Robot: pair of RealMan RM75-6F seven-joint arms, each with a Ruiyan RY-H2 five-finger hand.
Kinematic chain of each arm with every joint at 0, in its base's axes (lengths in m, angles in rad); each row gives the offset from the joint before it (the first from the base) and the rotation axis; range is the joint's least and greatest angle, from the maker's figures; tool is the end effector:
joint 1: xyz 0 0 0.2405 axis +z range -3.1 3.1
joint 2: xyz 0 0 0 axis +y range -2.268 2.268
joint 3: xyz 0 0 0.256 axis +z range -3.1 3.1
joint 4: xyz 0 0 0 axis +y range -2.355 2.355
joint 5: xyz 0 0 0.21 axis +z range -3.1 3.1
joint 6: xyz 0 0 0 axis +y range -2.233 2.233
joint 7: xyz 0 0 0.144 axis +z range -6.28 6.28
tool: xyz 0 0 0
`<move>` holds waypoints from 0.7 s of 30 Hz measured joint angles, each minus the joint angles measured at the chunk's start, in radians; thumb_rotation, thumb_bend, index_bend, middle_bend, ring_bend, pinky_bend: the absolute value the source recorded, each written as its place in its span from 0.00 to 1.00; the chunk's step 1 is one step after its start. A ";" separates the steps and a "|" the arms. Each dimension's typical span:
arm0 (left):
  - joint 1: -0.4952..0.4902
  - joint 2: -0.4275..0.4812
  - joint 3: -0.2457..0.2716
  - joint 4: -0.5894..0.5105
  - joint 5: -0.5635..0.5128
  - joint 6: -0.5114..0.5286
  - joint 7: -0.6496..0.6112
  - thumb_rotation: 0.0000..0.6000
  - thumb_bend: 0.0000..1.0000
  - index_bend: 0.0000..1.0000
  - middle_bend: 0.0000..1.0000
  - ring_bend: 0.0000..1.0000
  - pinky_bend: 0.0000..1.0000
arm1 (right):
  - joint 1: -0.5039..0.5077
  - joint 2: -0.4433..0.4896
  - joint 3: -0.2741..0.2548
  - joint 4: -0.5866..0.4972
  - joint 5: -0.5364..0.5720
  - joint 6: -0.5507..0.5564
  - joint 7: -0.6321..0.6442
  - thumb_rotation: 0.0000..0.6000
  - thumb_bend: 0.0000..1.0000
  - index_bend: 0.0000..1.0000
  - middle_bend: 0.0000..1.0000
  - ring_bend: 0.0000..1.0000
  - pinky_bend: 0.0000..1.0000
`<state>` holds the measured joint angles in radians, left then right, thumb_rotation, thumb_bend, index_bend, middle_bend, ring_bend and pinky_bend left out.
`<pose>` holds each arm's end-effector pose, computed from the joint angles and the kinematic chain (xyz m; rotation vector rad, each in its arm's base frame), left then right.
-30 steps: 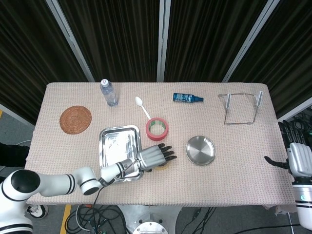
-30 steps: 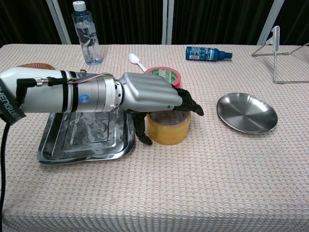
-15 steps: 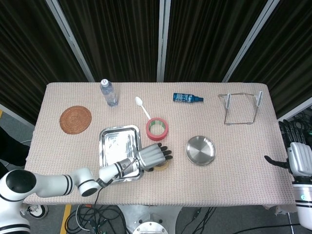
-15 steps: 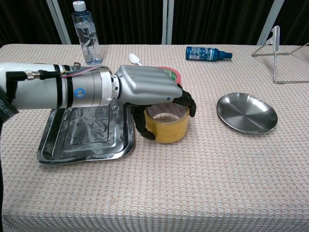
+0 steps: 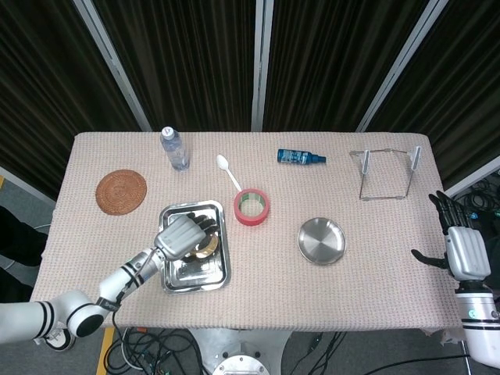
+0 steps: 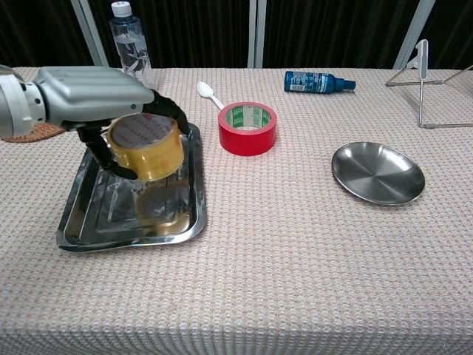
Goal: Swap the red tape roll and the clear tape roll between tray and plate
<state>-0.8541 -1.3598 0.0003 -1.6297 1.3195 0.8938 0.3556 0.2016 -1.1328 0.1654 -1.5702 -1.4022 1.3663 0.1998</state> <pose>-0.1305 0.3152 0.0016 -2.2499 -0.6240 -0.8183 -0.3015 -0.2418 0.1662 1.2951 -1.0171 1.0959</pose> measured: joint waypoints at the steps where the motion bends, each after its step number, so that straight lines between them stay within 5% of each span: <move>1: 0.005 -0.004 0.002 0.008 -0.002 0.002 -0.005 1.00 0.33 0.26 0.29 0.22 0.38 | 0.002 -0.001 0.000 -0.008 -0.002 -0.001 -0.009 1.00 0.00 0.00 0.00 0.00 0.00; 10: 0.043 -0.058 0.013 0.084 0.037 0.026 -0.075 1.00 0.20 0.05 0.00 0.01 0.24 | 0.020 0.003 0.003 -0.051 0.004 -0.015 -0.062 1.00 0.00 0.00 0.00 0.00 0.00; 21: 0.121 -0.027 0.021 0.050 0.040 0.104 -0.080 1.00 0.16 0.05 0.00 0.00 0.21 | 0.086 -0.015 -0.009 -0.067 -0.024 -0.098 -0.119 1.00 0.00 0.00 0.00 0.00 0.00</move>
<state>-0.7328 -1.3869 0.0216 -1.5793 1.3592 0.9982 0.2759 0.2879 -1.1478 0.1565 -1.6372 -1.4261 1.2678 0.0811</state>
